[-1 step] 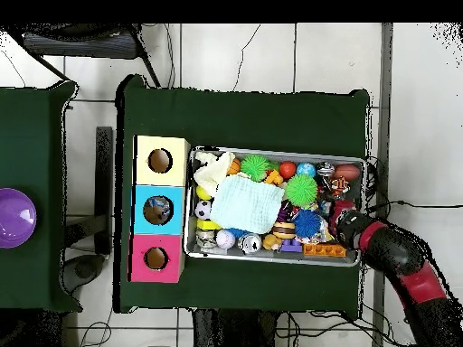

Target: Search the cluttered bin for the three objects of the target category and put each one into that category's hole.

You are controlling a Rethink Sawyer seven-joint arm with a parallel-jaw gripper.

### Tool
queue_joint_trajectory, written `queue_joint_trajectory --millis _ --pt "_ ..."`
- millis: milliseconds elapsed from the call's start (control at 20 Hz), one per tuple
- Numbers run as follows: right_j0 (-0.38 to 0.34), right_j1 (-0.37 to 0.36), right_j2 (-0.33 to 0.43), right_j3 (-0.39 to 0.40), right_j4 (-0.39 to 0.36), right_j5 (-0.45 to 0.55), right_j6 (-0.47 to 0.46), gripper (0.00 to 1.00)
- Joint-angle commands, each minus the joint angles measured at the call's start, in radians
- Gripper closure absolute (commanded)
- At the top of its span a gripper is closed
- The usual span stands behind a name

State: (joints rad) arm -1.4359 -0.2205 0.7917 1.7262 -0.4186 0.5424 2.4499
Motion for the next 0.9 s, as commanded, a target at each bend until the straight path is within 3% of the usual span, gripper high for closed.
queue_joint_trajectory --millis 50,450,550,700,900 --pt "0.02 0.013 0.032 0.058 0.045 0.061 -0.099 0.0" --pt "0.08 -0.026 -0.027 -0.03 -0.056 -0.067 -0.096 0.0" --pt "0.105 -0.07 -0.05 -0.052 -0.086 -0.111 -0.071 0.0" --pt "0.141 -0.159 -0.067 -0.079 -0.102 -0.101 -0.057 0.0" --pt "0.178 -0.267 -0.083 -0.088 -0.072 0.001 -0.053 0.0"
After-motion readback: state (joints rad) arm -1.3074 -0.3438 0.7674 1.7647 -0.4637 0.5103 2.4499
